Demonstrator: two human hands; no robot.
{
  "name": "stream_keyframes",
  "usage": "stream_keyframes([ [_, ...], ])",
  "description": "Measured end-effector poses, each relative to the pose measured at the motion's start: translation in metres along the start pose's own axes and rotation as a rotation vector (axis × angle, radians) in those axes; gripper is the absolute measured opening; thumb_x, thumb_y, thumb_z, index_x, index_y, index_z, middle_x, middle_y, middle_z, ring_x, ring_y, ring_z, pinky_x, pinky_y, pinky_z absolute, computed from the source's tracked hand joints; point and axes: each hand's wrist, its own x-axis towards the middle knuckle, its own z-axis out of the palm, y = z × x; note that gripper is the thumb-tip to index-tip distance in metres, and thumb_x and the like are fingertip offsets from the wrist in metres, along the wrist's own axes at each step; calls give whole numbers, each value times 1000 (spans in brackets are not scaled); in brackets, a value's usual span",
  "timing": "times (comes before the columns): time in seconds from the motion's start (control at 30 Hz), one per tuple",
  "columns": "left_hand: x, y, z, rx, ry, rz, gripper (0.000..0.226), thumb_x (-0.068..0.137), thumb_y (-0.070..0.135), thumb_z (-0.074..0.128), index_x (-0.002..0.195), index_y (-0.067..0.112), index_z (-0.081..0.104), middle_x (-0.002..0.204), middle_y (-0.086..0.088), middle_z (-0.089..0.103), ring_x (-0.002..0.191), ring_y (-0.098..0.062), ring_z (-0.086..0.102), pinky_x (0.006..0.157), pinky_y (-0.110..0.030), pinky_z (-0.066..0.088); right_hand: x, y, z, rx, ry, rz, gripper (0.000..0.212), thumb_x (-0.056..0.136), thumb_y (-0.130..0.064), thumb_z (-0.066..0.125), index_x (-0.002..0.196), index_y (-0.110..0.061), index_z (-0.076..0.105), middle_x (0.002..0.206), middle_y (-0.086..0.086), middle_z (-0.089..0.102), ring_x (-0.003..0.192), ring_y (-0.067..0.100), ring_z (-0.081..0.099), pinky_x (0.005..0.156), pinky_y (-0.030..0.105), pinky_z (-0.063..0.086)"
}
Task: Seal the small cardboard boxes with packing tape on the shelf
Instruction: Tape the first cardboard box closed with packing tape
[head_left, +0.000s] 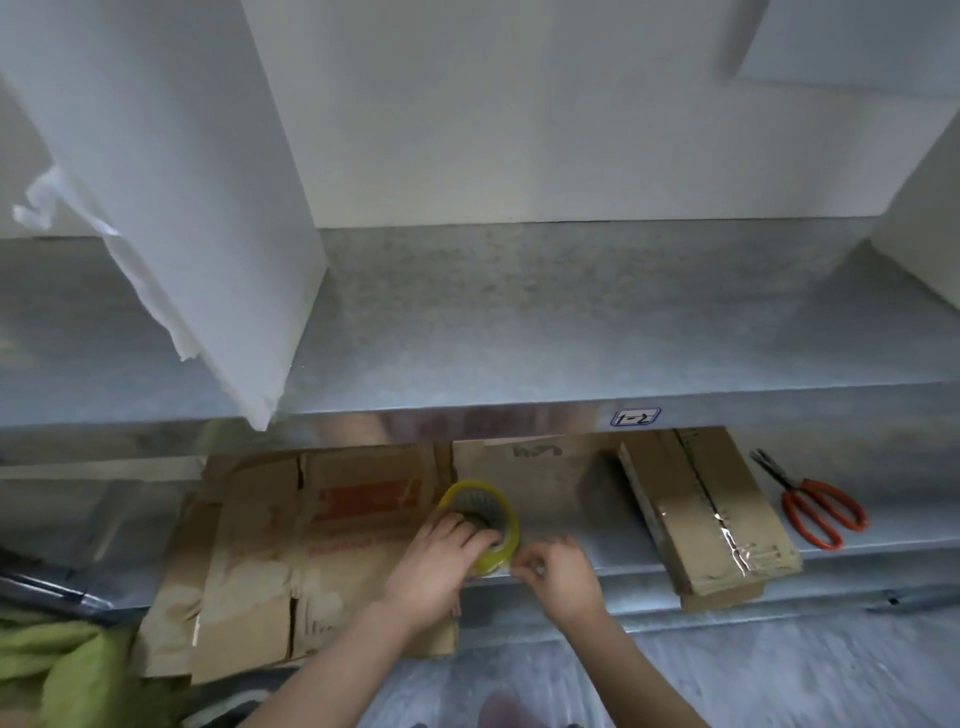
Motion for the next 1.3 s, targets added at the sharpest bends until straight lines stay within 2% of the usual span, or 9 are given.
stream_keyframes([
  [0.07, 0, 3, -3, 15, 32, 112, 58, 78, 24, 73, 132, 32, 51, 120, 10, 58, 118, -13, 50, 114, -28, 29, -5, 1, -8, 14, -3, 33, 19, 87, -39, 66, 100, -28, 74, 95, -6, 74, 95, 15, 62, 97, 27, 38],
  [0.13, -1, 7, -11, 8, 91, 192, 57, 59, 34, 87, 111, 34, 65, 97, 17, 64, 95, -7, 62, 96, -27, 50, -12, 4, -19, 70, 11, 82, 27, 81, -44, 73, 104, -31, 71, 92, -8, 73, 93, 12, 64, 85, 25, 45],
  [0.33, -2, 11, -30, -158, 65, 163, 42, 95, 29, 53, 136, 27, 44, 134, 5, 49, 128, -15, 36, 113, -28, 13, -41, 19, -52, 297, 14, 135, 26, 72, -35, 85, 66, -36, 60, 67, -13, 64, 63, -4, 56, 61, 13, 42],
  [0.6, -7, 57, -46, -247, 163, 200, 39, 99, 36, 46, 134, 18, 42, 132, 4, 46, 118, -8, 29, 106, -19, 15, -83, 41, -91, 519, 127, 127, 24, 75, -21, 83, 71, -31, 61, 69, -7, 63, 63, 2, 57, 66, 16, 45],
  [0.7, -10, 85, -42, -331, 123, 117, 37, 101, 38, 42, 134, 21, 37, 126, 7, 39, 120, -9, 33, 105, -17, 18, -100, 54, -106, 473, 194, 60, 24, 77, -21, 80, 69, -33, 61, 84, -7, 67, 79, 1, 60, 75, 13, 44],
  [0.87, -14, 138, -29, -467, 79, 11, 32, 99, 44, 42, 126, 28, 34, 114, 20, 31, 116, -1, 32, 103, -15, 22, -123, 87, -120, 571, 136, 74, 23, 79, -16, 78, 73, -32, 64, 64, -6, 60, 57, 0, 52, 59, 10, 40],
  [0.97, -17, 163, -24, -556, 8, -50, 46, 90, 59, 51, 125, 40, 27, 118, 26, 29, 117, 6, 31, 102, -18, 28, -128, 110, -129, 571, 156, 92, 19, 78, -20, 80, 74, -33, 67, 67, -10, 66, 63, -2, 59, 61, 9, 43],
  [1.13, -7, 205, -20, -542, 124, -87, 47, 87, 29, 64, 125, 33, 36, 121, 18, 38, 119, 0, 36, 103, -19, 30, -124, 144, -144, 605, 138, 65, 22, 77, -20, 81, 75, -35, 66, 58, -17, 63, 57, -3, 56, 60, 8, 42],
  [1.3, 1, 232, -20, -566, 253, -159, 50, 80, 23, 73, 114, 41, 41, 115, 21, 48, 111, 8, 40, 94, -9, 31, -120, 174, -157, 804, 10, 78, 15, 79, -14, 80, 71, -24, 72, 59, -9, 66, 60, 5, 59, 65, 18, 48],
])
